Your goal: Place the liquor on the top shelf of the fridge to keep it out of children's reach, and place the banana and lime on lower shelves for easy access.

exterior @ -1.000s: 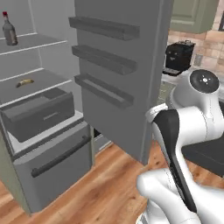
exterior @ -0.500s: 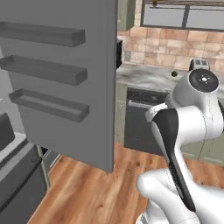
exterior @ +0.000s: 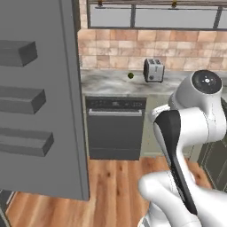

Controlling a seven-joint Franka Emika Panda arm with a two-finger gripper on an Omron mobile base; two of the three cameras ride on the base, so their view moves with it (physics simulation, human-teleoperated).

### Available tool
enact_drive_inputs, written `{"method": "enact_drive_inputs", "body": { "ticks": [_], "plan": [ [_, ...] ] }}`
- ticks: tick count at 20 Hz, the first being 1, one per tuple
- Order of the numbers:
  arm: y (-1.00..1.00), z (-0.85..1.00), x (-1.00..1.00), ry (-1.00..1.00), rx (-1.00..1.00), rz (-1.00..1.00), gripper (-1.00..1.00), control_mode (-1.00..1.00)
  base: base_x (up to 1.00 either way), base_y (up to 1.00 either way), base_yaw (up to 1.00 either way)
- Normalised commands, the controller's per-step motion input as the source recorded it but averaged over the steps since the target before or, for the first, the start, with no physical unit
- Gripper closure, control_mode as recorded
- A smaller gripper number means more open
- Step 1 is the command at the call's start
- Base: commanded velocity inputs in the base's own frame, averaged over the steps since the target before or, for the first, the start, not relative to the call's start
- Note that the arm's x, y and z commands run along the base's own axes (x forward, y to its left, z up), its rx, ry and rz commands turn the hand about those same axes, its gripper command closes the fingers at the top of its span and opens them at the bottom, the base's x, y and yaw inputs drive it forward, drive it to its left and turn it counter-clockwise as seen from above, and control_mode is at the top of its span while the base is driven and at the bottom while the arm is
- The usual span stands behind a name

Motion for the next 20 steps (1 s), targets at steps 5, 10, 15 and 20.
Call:
{"method": "enact_drive_inputs", "body": {
  "ticks": [5, 10, 15, 20],
  "plan": [
    [0.00, 0.00, 0.00, 0.00, 0.00, 0.00, -1.00, 1.00, 0.87, 0.00, -0.23],
    [0.00, 0.00, 0.00, 0.00, 0.00, 0.00, -1.00, 1.00, 1.00, -0.10, -0.01],
    [0.00, 0.00, 0.00, 0.00, 0.00, 0.00, -1.00, 1.00, 1.00, -0.09, 0.00],
    [0.00, 0.00, 0.00, 0.00, 0.00, 0.00, -1.00, 1.00, 0.96, 0.00, 0.00]
  ]
}}
